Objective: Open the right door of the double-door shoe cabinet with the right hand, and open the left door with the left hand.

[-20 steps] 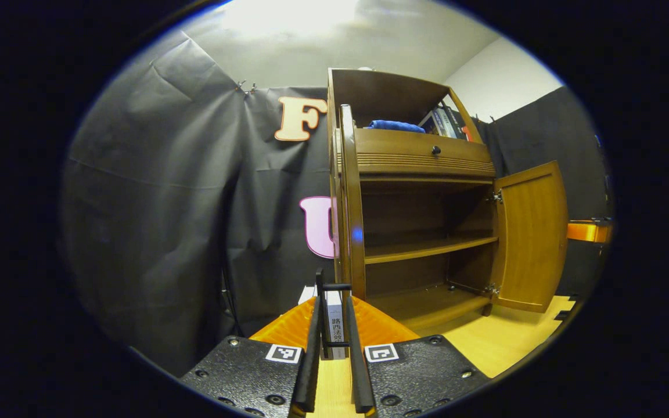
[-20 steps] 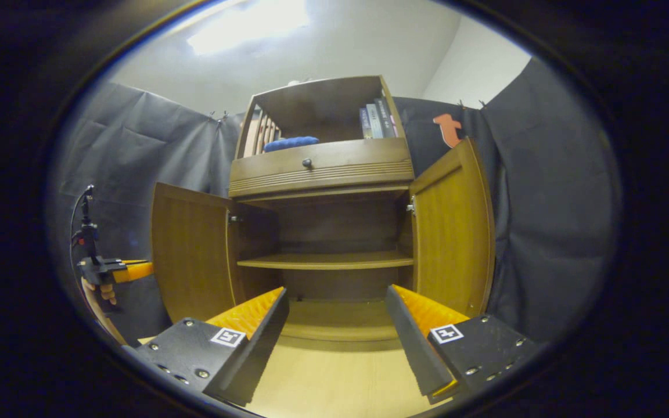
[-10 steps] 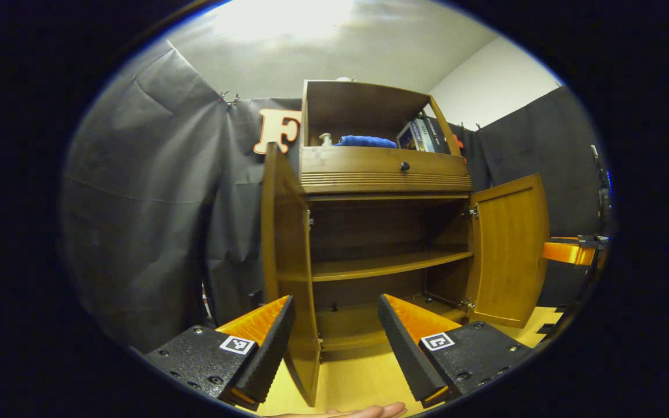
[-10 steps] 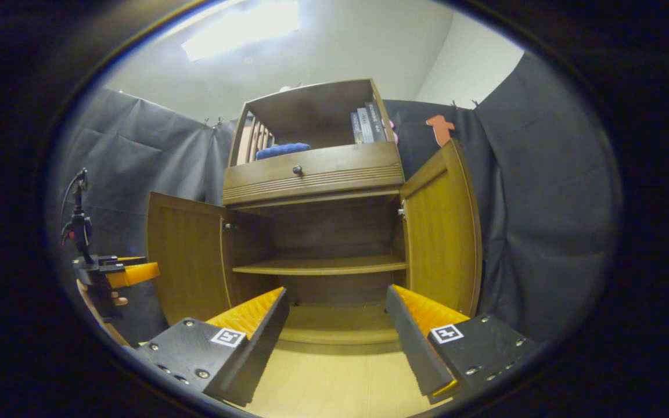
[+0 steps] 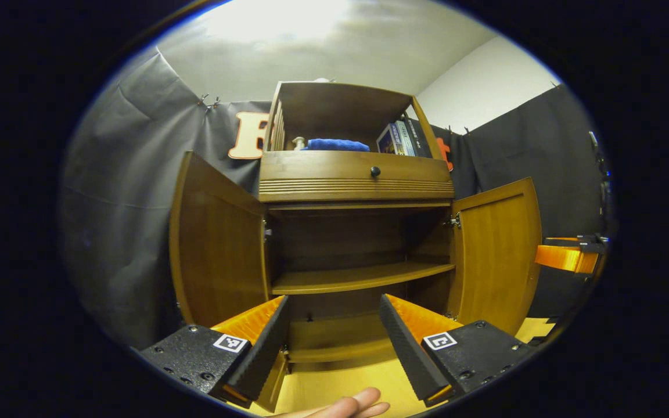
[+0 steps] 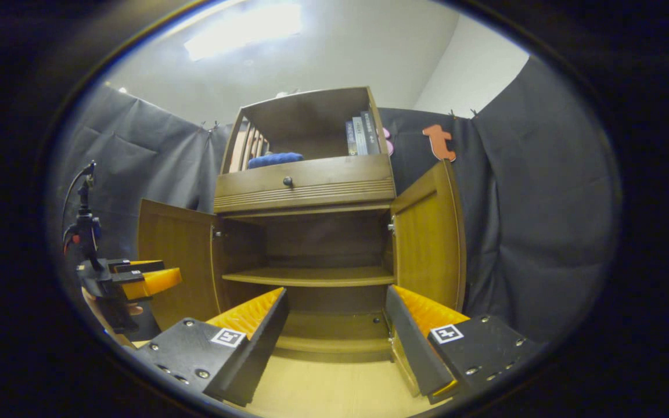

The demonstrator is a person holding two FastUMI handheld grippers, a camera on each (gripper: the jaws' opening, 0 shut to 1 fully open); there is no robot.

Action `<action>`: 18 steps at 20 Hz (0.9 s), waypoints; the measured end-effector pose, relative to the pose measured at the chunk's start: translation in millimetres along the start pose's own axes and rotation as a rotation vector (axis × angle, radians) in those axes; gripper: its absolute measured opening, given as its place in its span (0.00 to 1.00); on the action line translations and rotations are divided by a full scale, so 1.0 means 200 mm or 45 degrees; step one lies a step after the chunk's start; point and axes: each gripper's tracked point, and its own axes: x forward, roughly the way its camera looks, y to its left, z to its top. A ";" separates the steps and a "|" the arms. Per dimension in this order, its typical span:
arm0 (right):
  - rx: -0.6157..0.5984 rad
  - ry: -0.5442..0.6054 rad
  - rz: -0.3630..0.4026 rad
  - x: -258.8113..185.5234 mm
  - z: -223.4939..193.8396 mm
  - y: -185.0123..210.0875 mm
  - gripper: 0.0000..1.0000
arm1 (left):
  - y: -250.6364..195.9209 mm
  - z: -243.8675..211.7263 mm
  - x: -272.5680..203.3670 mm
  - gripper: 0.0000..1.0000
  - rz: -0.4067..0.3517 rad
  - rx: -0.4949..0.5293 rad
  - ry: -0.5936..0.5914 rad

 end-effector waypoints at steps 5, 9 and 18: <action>0.004 0.018 -0.031 0.11 0.00 -0.06 0.99 | -0.16 -0.06 0.19 0.96 0.004 -0.016 0.020; 0.006 0.019 -0.102 0.19 0.01 -0.14 1.00 | -0.29 -0.13 0.37 0.98 -0.025 -0.075 0.060; -0.053 0.085 -0.049 0.51 -0.19 -0.10 1.00 | -0.35 -0.38 0.67 0.96 0.006 -0.121 0.130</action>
